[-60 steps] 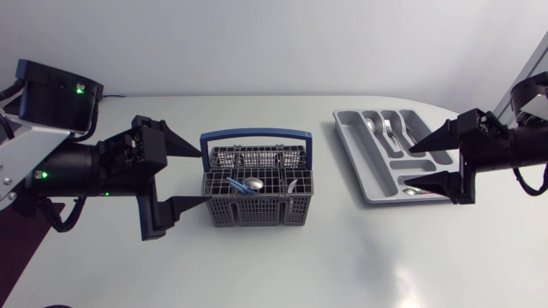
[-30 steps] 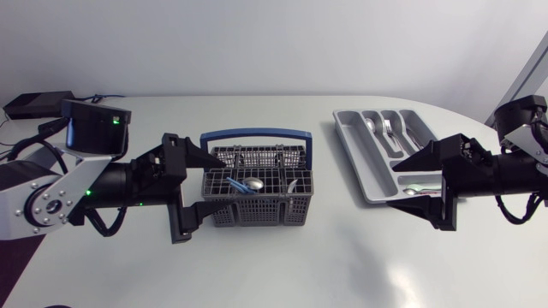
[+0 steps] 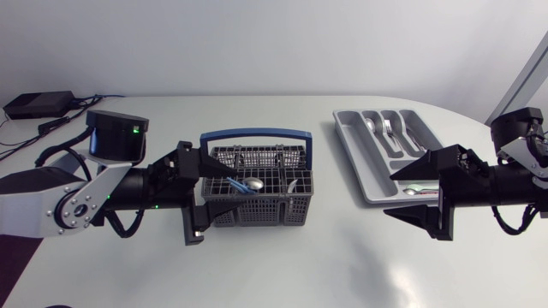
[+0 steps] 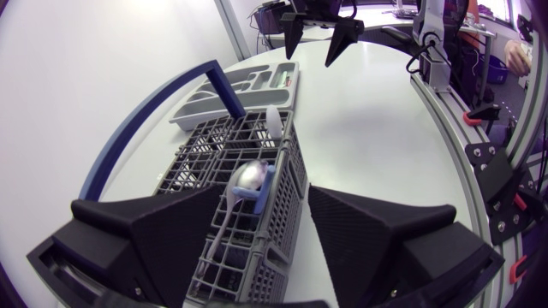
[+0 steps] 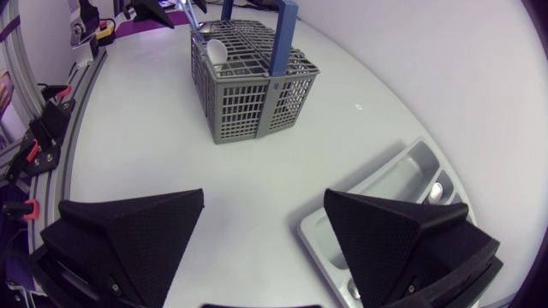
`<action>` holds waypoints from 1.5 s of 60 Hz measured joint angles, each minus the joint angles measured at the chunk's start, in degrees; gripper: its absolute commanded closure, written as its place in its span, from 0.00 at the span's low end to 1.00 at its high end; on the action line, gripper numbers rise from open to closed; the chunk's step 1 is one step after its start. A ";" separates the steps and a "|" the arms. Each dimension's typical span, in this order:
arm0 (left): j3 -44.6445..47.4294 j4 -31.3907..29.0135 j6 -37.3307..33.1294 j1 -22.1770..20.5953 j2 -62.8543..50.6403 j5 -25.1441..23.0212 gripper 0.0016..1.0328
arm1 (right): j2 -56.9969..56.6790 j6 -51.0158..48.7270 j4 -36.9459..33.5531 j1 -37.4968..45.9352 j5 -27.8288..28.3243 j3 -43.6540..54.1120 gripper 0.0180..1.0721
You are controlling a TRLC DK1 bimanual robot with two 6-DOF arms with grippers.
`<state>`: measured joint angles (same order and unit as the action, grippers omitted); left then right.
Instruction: Unload the cutlery basket into the drawer organizer.
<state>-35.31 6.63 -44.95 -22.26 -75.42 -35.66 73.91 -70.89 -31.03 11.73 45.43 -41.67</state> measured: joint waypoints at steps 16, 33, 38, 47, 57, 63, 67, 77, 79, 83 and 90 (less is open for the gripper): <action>0.70 4.20 2.29 0.00 -1.95 -0.20 0.74 | -0.09 0.00 0.31 0.00 0.68 0.61 0.04; 0.68 6.58 5.31 -0.74 -4.52 -0.17 0.79 | -0.42 -0.04 0.92 1.01 0.85 1.31 0.04; 0.68 6.99 6.01 -1.07 -4.81 -0.20 0.81 | -0.42 -0.07 1.29 1.33 0.87 1.49 0.04; 0.33 6.99 6.84 -1.07 -5.11 -0.98 0.92 | -0.42 -0.26 1.55 1.57 0.87 2.34 0.04; -0.98 7.41 7.06 -1.07 -5.64 -1.42 0.97 | -0.42 -0.28 1.60 2.27 0.90 2.47 0.04; -1.07 7.43 7.04 -1.16 -5.64 -1.66 0.97 | -0.42 -0.98 1.66 2.34 0.92 2.47 0.04; -1.18 7.41 7.06 -1.16 -5.64 -1.97 0.97 | -0.42 -1.36 1.70 2.36 0.94 2.54 0.04; -1.29 5.29 8.07 -1.18 -4.09 -3.02 0.97 | -1.03 -1.55 1.66 2.99 1.07 3.21 0.04; -1.38 4.46 8.35 -1.18 -3.54 -3.15 0.97 | -1.22 -1.55 1.66 3.04 1.07 3.32 0.04; -1.75 3.06 8.94 -1.18 -2.38 -3.19 0.97 | -1.81 -1.55 1.64 3.02 1.09 3.52 0.04; -2.62 1.38 9.25 -1.29 -0.24 -3.32 0.97 | -2.95 -1.55 1.64 3.04 1.14 3.93 0.04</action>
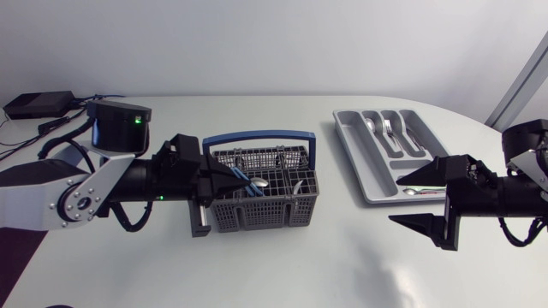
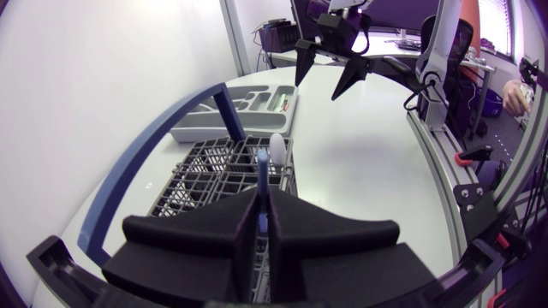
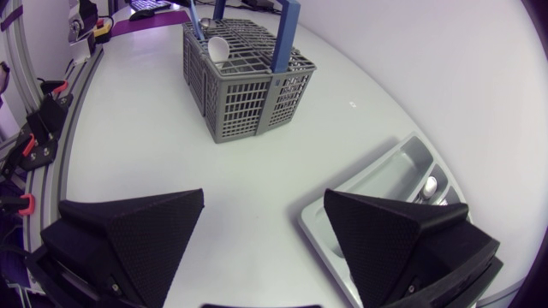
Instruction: Unload the cutlery basket into the drawer organizer.
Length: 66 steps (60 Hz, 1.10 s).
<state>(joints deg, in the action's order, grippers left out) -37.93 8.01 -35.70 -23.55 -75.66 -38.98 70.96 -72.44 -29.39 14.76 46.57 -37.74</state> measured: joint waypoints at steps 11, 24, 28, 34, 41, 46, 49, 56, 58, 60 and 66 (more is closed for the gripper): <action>-1.84 -3.54 0.17 -0.09 3.02 0.00 0.97 | -0.81 0.00 -0.15 -0.02 0.20 0.70 0.04; -5.51 -9.88 0.17 -0.15 6.73 -0.17 0.97 | -3.34 0.00 -0.42 0.00 0.81 1.11 0.04; -6.58 -11.15 0.17 -0.15 7.67 -0.24 0.97 | -4.24 0.00 -0.59 0.00 1.20 1.11 0.04; -7.76 -12.11 0.13 -0.15 8.96 -0.22 0.97 | -5.14 0.02 -0.90 0.00 2.16 1.11 0.04; -8.68 -13.40 0.13 -0.15 10.56 -0.22 0.97 | -5.79 0.17 -1.62 0.04 3.21 1.11 0.04; -9.14 -14.23 0.13 -0.15 11.45 -0.24 0.97 | -6.25 0.79 -1.75 0.04 3.39 1.07 0.04; -9.33 -14.67 0.13 -0.15 11.80 -0.24 0.97 | -6.54 1.60 -2.12 0.04 4.20 0.96 0.04; -9.86 -16.63 0.13 -0.15 12.48 -0.22 0.97 | -7.52 2.19 -5.49 0.04 7.02 -0.31 0.04; -10.14 -17.27 0.13 -0.15 12.76 -0.24 0.97 | -7.82 2.27 -6.69 0.00 7.82 -1.01 0.04; -10.40 -17.79 0.13 -0.15 13.07 -0.22 0.97 | -8.13 2.51 -7.45 -0.09 8.46 -1.60 0.04; -11.39 -19.37 0.11 -0.15 13.97 -0.24 0.97 | -9.14 3.43 -9.60 -0.74 11.04 -3.39 0.04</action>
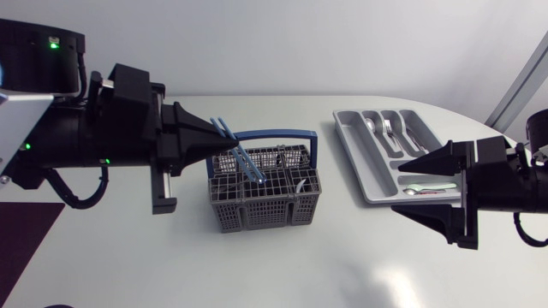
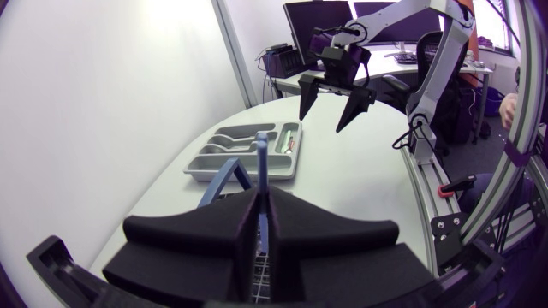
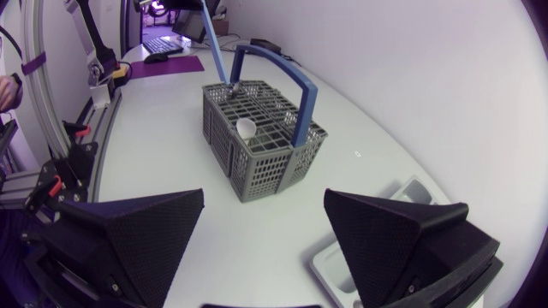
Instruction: Unload the cutlery basket into the drawer organizer.
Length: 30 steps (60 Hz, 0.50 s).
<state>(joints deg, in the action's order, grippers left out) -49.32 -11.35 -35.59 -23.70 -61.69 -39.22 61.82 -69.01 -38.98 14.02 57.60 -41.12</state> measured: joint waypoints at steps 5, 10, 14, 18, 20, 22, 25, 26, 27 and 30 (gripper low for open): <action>-1.16 -1.60 0.02 -0.26 0.39 0.02 0.97 | -0.96 1.55 -0.52 -1.29 1.36 -1.05 0.04; -2.58 -3.15 0.02 -0.79 0.44 0.00 0.97 | -1.68 3.32 -0.70 -3.45 1.84 -1.81 0.04; -4.04 -4.72 0.02 -1.18 0.44 0.00 0.97 | -1.95 4.68 -0.72 -5.35 2.49 -2.32 0.04; -5.49 -5.60 0.07 -1.62 0.44 -0.02 0.97 | -1.95 6.01 -0.68 -7.10 2.71 -2.67 0.04; -6.03 -5.70 0.09 -1.92 0.44 -0.02 0.97 | -1.92 6.54 -0.68 -7.91 2.95 -2.71 0.04; -6.49 -5.73 0.33 -2.27 0.42 -0.33 0.97 | -1.92 7.17 -0.66 -8.74 3.23 -2.82 0.04; -7.04 -5.75 1.05 -2.75 0.35 -1.25 0.97 | -1.77 8.22 -0.50 -10.16 3.74 -3.04 0.04; -7.23 -5.75 1.14 -2.86 0.26 -1.42 0.97 | -1.68 8.63 -0.39 -10.64 3.76 -3.13 0.04; -7.39 -5.77 1.29 -3.08 0.13 -1.75 0.97 | -1.57 9.05 -0.24 -11.08 3.89 -3.28 0.04; -7.91 -5.73 1.84 -3.76 -0.57 -2.36 0.97 | -1.03 10.25 0.17 -12.55 4.07 -3.82 0.04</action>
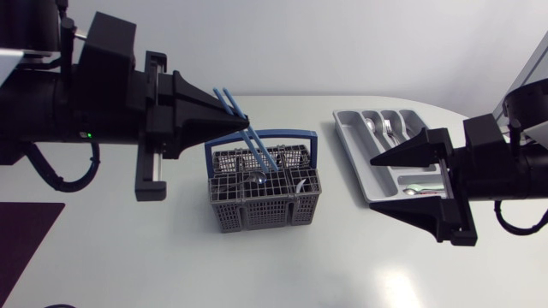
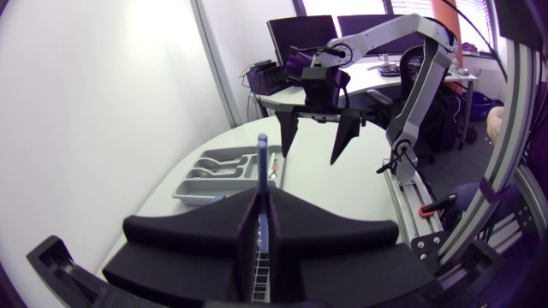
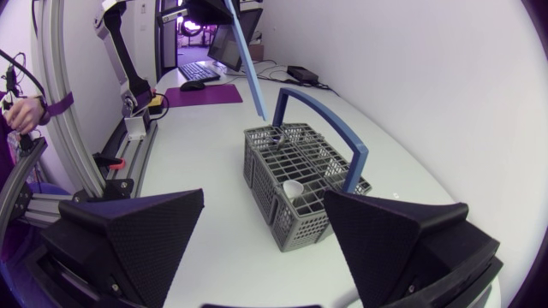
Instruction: Unload the cutlery basket into the drawer organizer.
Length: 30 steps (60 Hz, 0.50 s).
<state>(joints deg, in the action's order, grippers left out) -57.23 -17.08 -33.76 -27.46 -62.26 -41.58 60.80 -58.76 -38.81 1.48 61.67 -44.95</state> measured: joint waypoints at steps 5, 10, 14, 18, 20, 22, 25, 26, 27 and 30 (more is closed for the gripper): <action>-0.37 0.02 0.83 -1.46 -1.79 -0.20 0.97 | 1.18 1.57 0.07 -1.79 0.76 -0.92 0.04; -0.39 0.02 1.44 -2.97 -3.89 -0.46 0.97 | 2.64 3.08 0.15 -3.28 1.18 -1.66 0.04; -0.61 0.00 2.32 -3.87 -5.66 -1.20 0.97 | 3.78 3.78 0.22 -4.66 1.22 -1.99 0.04; -1.07 0.02 3.17 -4.66 -7.34 -1.75 0.97 | 4.85 4.46 0.44 -6.03 1.36 -2.01 0.04; -1.46 0.02 3.58 -4.96 -8.00 -2.05 0.97 | 5.29 4.63 0.57 -6.62 1.36 -2.01 0.05; -2.16 0.04 4.15 -5.29 -8.94 -2.78 0.97 | 5.84 4.83 1.16 -7.54 1.38 -2.01 0.05; -2.91 0.22 4.74 -5.57 -9.73 -3.26 0.97 | 6.38 5.03 1.75 -8.55 1.40 -2.01 0.05; -3.10 0.24 4.96 -5.70 -9.92 -3.30 0.97 | 6.51 5.16 1.88 -8.85 1.38 -2.01 0.05; -3.32 0.24 5.29 -5.75 -10.12 -3.41 0.97 | 6.64 5.31 2.05 -9.18 1.38 -2.01 0.05; -4.00 0.26 5.75 -6.10 -10.67 -3.63 0.97 | 7.10 6.19 3.08 -10.32 1.38 -2.01 0.08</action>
<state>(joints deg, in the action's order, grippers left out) -61.23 -16.82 -28.01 -33.56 -72.93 -45.21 67.90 -52.58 -35.73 -8.84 63.05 -46.96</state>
